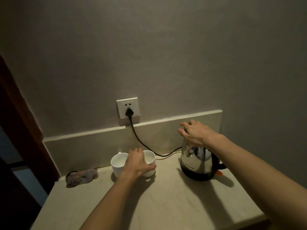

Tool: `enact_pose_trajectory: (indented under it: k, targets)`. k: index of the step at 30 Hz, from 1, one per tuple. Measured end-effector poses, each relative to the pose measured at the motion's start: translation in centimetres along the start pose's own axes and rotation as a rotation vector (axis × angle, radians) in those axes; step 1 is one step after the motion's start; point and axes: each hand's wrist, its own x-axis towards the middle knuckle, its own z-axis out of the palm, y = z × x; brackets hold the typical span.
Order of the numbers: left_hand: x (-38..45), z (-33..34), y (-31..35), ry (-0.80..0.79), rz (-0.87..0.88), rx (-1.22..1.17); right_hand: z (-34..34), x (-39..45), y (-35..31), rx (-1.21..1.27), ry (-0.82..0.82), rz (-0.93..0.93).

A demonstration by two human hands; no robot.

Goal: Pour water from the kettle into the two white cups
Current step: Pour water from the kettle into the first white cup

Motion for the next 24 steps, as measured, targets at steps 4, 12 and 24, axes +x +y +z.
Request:
enact_pose_trajectory:
  k: [4,12,24]
  targets:
    - [-1.4,0.3,1.0,-0.036,0.021,-0.047,-0.3,-0.3,-0.2,0.013,-0.001,-0.007]
    - [-6.4,1.7,3.7,0.001,0.002,-0.330,-1.6,-3.6,1.8,0.030,0.026,0.067]
    - [-6.7,2.6,5.7,-0.036,0.018,-0.334,1.6,-8.7,10.0,0.414,0.073,0.352]
